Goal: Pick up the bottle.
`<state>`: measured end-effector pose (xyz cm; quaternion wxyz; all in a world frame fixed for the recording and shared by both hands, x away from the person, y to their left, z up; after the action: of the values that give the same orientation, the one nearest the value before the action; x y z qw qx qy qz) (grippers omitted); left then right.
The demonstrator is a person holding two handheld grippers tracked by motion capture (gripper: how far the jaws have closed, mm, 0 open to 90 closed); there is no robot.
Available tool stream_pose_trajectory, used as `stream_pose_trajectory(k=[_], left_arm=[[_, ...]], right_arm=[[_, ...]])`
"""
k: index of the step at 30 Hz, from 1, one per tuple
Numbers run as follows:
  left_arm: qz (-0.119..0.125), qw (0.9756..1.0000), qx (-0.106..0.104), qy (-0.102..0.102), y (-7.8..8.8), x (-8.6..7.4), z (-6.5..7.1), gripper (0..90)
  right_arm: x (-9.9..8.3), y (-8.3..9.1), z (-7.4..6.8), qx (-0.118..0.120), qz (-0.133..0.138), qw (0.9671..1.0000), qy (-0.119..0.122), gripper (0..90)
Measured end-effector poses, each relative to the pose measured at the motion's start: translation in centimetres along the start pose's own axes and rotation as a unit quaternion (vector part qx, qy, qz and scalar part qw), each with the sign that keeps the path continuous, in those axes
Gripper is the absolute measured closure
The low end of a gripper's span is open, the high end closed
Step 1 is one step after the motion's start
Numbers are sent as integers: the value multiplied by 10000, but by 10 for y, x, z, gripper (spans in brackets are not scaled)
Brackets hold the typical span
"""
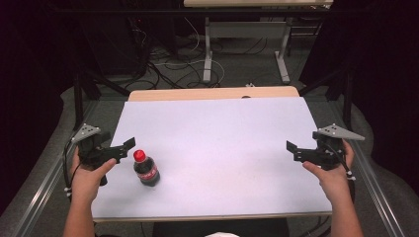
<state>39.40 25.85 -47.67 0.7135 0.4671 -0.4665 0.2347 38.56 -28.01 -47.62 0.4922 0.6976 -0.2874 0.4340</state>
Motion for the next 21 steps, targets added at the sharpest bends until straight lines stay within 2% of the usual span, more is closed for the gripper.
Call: stream_pose_trajectory(k=[2,4,9,14,16,17,21], left_arm=[[0,10000,-37,20,2,-1,1,5],[49,10000,-59,22,4,-1,3,5],[-66,9999,-70,-114,11,-1,5,5],[7,9994,-96,-325,22,0,11,5],[23,9991,-158,-384,26,-3,16,5],[26,9990,-191,-403,28,-6,19,5],[-79,9984,-333,-460,29,-17,28,7]], right_arm=[[-3,0,-2,-6,-84,10000,-21,0],[-7,-2,-8,38,-168,9998,128,0],[-9,-5,-16,104,-216,9994,244,0],[-6,-6,-22,123,-131,9991,385,0],[-7,-6,-27,197,-173,9990,356,9],[-7,-7,-26,170,-180,9988,431,25],[-9,-8,-27,176,-225,9987,430,41]])
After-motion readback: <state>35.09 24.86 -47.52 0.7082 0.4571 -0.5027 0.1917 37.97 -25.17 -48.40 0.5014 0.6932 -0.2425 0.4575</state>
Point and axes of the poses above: each handheld gripper's, and its own axes: y roughly backward along the jaws, x roughly out of its top, z roughly to its right, the point moved 8 cm from there along -y, roughly forward along the jaws, and after that the axes turned 4 degrees about -y, right-handed, at the moved point
